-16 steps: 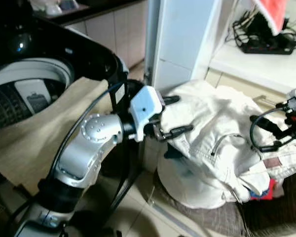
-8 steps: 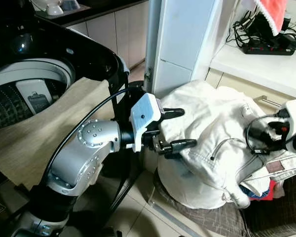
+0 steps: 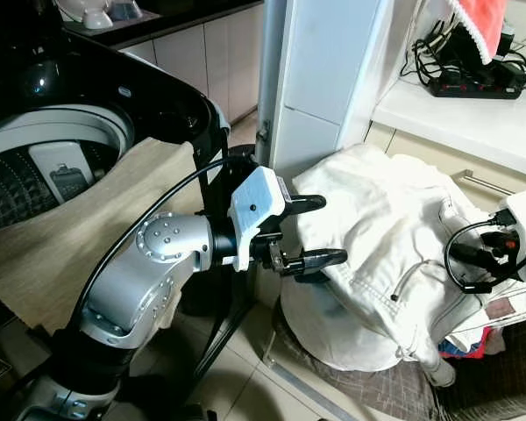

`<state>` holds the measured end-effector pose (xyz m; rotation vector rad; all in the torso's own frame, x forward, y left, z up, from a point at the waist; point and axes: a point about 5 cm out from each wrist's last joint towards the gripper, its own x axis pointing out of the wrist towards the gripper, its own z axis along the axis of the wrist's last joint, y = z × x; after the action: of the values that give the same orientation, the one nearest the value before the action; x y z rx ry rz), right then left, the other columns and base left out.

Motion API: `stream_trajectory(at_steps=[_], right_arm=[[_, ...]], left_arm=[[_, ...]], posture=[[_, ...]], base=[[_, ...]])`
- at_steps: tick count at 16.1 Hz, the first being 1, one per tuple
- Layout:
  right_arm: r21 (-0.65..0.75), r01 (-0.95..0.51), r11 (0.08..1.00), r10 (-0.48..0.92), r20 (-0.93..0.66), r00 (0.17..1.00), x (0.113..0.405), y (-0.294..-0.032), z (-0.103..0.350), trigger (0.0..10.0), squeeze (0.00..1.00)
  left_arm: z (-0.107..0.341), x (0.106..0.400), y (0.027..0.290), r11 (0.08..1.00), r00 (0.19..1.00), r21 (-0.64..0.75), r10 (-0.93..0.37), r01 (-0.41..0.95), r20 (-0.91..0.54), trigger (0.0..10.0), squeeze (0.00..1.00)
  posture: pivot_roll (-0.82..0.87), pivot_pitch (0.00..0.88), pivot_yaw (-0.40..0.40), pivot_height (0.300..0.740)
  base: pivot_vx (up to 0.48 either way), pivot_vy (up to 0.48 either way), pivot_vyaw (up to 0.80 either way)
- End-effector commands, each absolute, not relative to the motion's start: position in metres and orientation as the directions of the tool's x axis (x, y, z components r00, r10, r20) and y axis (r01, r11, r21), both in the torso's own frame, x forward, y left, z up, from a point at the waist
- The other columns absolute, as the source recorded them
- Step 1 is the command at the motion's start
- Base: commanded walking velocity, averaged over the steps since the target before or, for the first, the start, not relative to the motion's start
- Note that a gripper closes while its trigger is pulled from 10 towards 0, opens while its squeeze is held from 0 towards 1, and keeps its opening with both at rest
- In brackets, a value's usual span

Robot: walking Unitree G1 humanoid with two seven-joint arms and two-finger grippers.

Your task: Clothes washing

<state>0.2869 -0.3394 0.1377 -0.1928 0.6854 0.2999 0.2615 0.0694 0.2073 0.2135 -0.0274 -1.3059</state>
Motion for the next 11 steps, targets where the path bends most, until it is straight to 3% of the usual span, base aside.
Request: stream_trajectory(at_steps=[1,11], right_arm=[[-0.074,-0.325,0.943,0.209,-0.630,0.748,0.2890,-0.3423,0.1430,0.0,0.00],[0.008,-0.320,0.948,0.268,-0.564,0.781,0.2947,-0.3400,0.1500,0.0,0.00]], left_arm=[[0.2107,0.2615,0.0690,0.245,0.267,0.188,-0.958,0.951,-0.104,10.0,0.00],[0.2099,0.2644,0.0693,0.262,0.286,0.195,-0.952,0.945,-0.112,10.0,0.00]], posture=[[-0.08,0.008,-0.042,0.740],[-0.08,0.012,-0.048,0.740]], base=[[0.000,0.000,0.00],[0.000,0.000,0.00]])
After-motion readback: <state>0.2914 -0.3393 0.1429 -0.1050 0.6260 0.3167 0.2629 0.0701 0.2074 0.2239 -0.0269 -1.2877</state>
